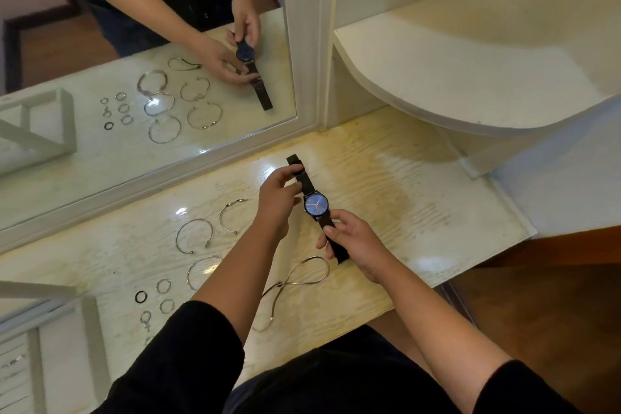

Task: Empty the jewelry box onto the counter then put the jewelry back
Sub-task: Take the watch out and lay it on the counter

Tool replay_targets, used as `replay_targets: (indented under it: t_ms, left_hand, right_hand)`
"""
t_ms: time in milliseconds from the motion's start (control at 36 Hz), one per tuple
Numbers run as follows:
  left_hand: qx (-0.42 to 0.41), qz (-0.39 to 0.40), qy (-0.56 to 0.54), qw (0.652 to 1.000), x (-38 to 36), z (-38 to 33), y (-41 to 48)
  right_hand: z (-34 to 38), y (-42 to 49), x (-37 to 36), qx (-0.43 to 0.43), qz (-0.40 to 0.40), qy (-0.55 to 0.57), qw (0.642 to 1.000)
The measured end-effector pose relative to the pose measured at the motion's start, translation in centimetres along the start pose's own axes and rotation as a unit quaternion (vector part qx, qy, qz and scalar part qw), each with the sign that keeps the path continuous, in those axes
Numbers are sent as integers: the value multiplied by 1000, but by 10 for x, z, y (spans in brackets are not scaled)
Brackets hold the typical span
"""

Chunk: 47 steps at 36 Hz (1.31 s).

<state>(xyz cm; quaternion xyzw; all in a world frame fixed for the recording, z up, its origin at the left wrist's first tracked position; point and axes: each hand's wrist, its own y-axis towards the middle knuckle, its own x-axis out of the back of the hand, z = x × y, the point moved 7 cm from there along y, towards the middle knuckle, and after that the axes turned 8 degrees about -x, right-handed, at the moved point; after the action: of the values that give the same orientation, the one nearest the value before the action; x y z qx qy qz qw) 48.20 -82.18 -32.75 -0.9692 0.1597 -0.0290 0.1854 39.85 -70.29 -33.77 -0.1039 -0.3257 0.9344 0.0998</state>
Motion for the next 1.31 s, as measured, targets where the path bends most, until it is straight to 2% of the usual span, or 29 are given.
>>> replay_targets:
  t_ms: [556, 833, 1306]
  left_hand:
    - [-15, 33, 160, 987, -26, 29, 34]
    - [-103, 68, 344, 931, -34, 25, 42]
    - [-114, 82, 387, 911, -40, 24, 38]
  right_hand:
    - [-26, 16, 23, -160, -64, -73, 982]
    - [-32, 15, 21, -208, -71, -69, 973]
    - [-33, 15, 25, -233, -113, -117, 959]
